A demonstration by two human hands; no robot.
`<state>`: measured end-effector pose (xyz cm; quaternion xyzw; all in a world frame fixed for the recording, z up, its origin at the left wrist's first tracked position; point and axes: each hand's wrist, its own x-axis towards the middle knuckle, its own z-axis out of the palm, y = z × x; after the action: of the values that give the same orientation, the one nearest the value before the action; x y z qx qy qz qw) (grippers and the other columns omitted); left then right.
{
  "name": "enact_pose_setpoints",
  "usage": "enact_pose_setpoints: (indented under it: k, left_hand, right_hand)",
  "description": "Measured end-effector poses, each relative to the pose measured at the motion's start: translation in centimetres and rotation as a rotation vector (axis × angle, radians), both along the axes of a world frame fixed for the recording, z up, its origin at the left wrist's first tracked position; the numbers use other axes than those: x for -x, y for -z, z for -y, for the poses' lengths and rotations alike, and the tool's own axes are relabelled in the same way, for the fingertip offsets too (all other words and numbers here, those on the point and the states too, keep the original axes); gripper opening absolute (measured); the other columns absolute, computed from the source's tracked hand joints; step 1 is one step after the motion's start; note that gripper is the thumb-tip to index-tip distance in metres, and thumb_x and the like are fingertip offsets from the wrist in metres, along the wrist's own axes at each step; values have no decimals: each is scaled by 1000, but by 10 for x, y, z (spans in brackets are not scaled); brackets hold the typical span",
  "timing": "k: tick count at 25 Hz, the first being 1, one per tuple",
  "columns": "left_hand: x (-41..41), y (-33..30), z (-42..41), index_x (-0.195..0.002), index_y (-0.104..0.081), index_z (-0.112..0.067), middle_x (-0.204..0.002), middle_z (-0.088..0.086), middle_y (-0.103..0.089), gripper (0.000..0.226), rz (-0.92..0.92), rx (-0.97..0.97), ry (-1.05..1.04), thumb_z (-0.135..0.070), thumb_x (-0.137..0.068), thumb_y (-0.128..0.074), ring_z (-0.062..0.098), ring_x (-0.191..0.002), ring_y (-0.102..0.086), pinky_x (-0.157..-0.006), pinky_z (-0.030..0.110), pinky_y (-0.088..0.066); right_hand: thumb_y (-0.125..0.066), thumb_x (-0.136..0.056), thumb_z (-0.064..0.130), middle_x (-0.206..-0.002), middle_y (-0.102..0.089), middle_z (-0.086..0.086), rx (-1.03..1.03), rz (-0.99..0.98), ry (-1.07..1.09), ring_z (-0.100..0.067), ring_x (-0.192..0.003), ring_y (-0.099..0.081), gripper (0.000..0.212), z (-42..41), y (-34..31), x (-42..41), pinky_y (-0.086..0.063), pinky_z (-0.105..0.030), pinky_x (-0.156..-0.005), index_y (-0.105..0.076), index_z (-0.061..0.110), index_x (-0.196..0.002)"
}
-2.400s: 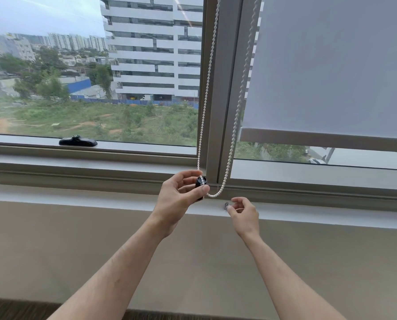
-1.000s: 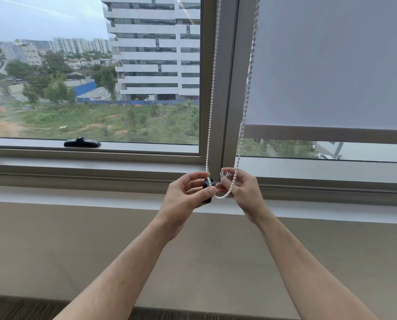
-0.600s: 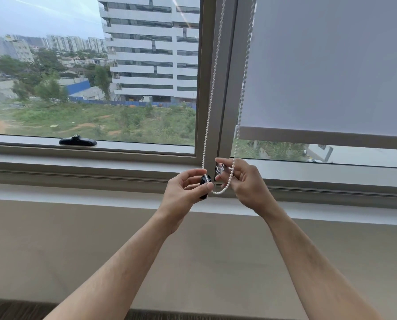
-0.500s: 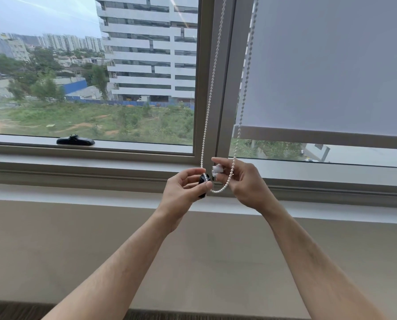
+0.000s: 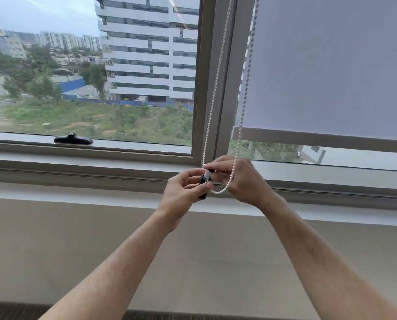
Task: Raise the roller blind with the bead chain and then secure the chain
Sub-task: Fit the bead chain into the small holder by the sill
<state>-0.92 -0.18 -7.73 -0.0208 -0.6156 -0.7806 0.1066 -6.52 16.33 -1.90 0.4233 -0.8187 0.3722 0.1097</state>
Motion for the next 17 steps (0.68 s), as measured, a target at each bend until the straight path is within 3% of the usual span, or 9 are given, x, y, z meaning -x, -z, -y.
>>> enact_pose_setpoints:
  k: [2,5,8,17]
  left_hand:
    - [-1,-1,1,-93,-76,-27,-90,6,-75,25,2,3,-2,-8,-77,-81,16,-81,-70,-81,34,-60]
    - [-1,-4,3,-94,-76,-27,-90,5,-75,25,-3,1,3,-9,-77,-81,16,-82,-70,-83,36,-59]
    - [-2,-7,6,-97,-76,-26,-91,4,-76,26,-11,-1,15,-10,-77,-81,16,-83,-71,-85,37,-59]
    - [-3,-6,7,-100,-76,-21,-93,8,-74,26,6,22,24,-9,-77,-81,17,-79,-69,-85,39,-58]
  right_hand:
    - [-69,-90,4,-107,-72,-9,-15,-10,-12,-15,-95,-67,24,2,-1,1,-48,-14,-88,-74,5,-113]
    - [-70,-88,2,-103,-72,-9,-3,-38,-32,-1,-87,-64,24,4,-4,1,-43,-3,-80,-74,3,-111]
    - [-70,-87,3,-100,-73,-7,34,-61,-37,6,-88,-61,22,5,-7,1,-42,-3,-80,-75,5,-109]
    - [-69,-89,3,-101,-73,-12,-54,-64,-109,-16,-86,-69,22,9,-12,0,-50,-12,-80,-75,4,-110]
